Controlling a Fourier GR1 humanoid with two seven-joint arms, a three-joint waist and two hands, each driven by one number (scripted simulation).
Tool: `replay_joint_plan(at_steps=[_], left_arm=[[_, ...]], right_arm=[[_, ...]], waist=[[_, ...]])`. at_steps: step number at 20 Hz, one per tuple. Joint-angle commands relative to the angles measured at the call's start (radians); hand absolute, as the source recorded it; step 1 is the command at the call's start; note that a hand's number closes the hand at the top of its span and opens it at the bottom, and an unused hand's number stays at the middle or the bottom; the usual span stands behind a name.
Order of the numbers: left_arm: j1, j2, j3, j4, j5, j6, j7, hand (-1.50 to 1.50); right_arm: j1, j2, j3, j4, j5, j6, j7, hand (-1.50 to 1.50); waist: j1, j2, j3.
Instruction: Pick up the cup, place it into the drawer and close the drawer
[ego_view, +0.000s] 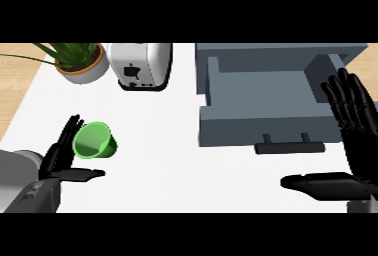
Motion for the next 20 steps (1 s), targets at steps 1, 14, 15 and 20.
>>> replay_joint_plan(at_steps=[1, 14, 15, 20], left_arm=[[-0.036, -0.003, -0.004, 0.022, -0.007, -0.092, -0.070, -1.50], [0.002, -0.070, -0.003, -0.006, 0.022, -0.238, -0.133, -1.50], [-0.026, -0.049, 0.009, 0.000, 0.038, -0.273, -0.089, -1.50], [-0.052, -0.053, -0.013, -0.027, 0.037, -0.361, -0.060, 1.50]], right_arm=[[-0.040, 0.009, -0.003, 0.052, 0.008, -0.009, -0.030, -1.50], [-0.004, 0.010, -0.007, 0.042, -0.020, 0.014, -0.027, -1.50], [0.027, 0.007, 0.007, 0.017, -0.011, 0.023, -0.023, -1.50], [-0.031, 0.001, -0.011, 0.054, -0.006, 0.009, -0.017, -1.50]], waist=[[-0.002, 0.004, 0.000], [0.001, 0.003, -0.001], [-0.007, 0.001, -0.001], [0.004, 0.002, -0.001]])
